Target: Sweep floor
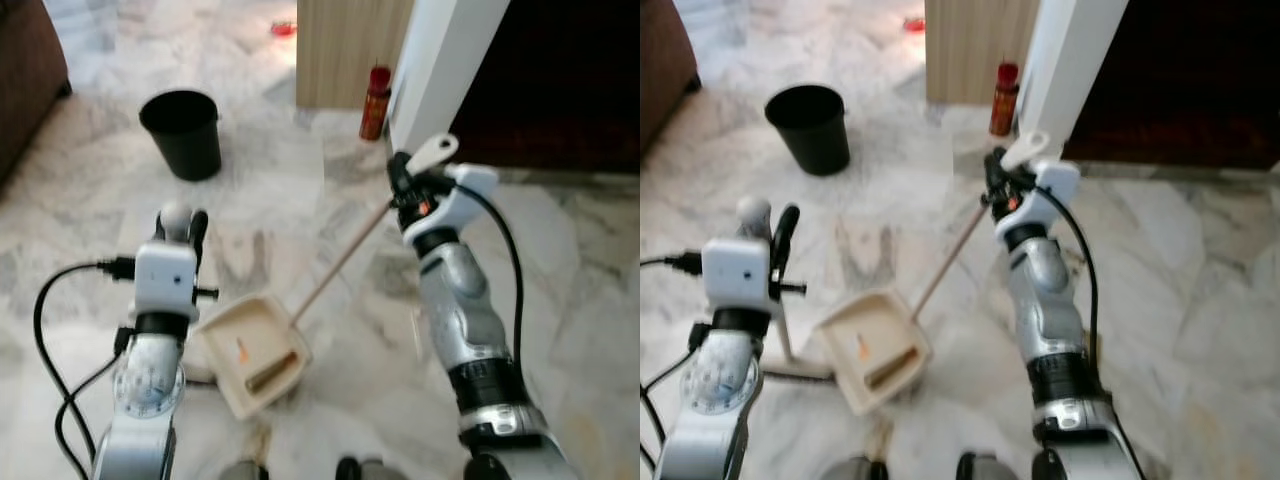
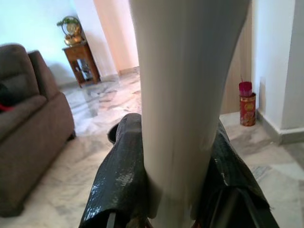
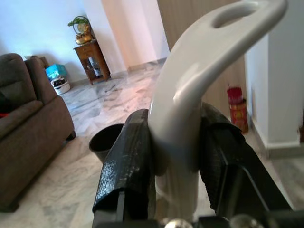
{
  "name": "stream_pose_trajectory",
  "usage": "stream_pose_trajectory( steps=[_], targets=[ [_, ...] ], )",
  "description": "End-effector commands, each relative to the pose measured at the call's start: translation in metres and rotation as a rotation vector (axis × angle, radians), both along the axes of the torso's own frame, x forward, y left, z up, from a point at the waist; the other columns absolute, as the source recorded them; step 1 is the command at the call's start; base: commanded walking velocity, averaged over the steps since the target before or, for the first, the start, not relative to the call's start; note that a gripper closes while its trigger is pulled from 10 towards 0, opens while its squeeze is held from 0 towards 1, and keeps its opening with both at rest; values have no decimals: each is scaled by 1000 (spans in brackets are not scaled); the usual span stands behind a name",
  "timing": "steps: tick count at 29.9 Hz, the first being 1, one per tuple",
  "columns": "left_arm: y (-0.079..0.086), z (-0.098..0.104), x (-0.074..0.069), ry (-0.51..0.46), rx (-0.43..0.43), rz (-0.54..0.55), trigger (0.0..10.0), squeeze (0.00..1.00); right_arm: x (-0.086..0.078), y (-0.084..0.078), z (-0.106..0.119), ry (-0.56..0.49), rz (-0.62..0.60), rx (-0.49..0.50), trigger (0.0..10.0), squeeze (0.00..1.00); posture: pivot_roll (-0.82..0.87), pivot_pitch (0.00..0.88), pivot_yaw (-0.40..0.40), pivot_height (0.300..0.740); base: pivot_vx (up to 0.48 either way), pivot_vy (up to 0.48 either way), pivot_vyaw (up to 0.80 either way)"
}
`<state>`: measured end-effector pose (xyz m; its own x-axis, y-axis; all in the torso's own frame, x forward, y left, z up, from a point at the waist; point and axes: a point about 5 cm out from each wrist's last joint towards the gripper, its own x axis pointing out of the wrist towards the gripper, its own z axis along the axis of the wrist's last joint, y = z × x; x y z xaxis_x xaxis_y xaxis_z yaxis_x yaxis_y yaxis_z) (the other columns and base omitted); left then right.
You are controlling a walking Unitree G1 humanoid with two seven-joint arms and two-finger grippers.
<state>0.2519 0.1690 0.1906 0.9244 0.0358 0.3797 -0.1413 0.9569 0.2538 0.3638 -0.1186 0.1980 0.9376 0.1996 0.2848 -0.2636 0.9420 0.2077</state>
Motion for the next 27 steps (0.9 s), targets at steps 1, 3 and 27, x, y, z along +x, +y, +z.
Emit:
stream_pose_trajectory(
  steps=[1,3,27],
  targets=[
    [2,11,-4,-55,20,6,10000,0,-1,7,11,-44,21,24,10000,0,54,241,-59,740,304,0,0],
    [2,11,-4,-55,22,7,10000,0,-1,8,11,-44,22,29,10000,0,54,241,-58,740,306,0,0],
    [3,10,-6,-46,25,9,10000,0,-1,10,12,-41,31,46,10000,0,53,248,-63,740,313,0,0]
  ],
)
